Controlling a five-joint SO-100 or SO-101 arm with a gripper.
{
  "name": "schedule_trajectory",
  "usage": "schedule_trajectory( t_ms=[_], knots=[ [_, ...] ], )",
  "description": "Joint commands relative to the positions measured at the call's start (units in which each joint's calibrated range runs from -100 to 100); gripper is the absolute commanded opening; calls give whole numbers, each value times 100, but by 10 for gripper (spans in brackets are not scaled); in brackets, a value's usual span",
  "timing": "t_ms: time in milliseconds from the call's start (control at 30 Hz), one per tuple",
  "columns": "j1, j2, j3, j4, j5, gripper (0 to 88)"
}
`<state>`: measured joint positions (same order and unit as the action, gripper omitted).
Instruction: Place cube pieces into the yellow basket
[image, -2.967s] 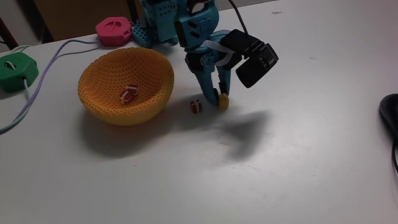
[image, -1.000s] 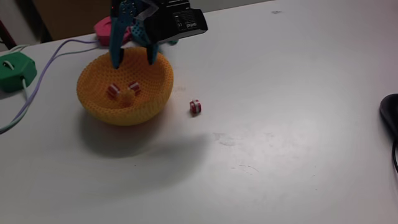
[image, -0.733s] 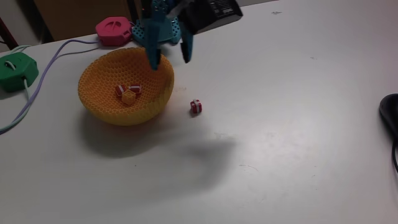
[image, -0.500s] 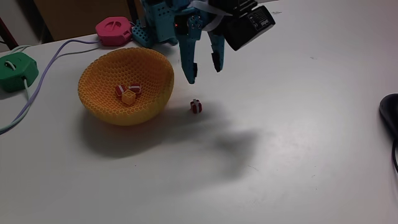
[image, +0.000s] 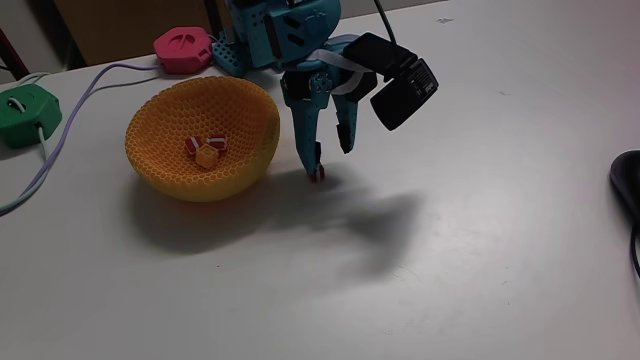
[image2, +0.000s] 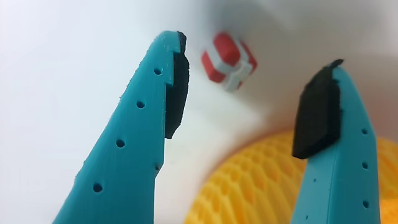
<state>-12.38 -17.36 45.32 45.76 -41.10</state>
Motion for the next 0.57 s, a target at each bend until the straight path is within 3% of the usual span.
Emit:
schedule_trajectory(
  t_ms=[0, 533],
  knots=[
    [138, 22, -78, 151, 5, 285],
    [101, 448, -127, 298, -147, 262]
  ],
)
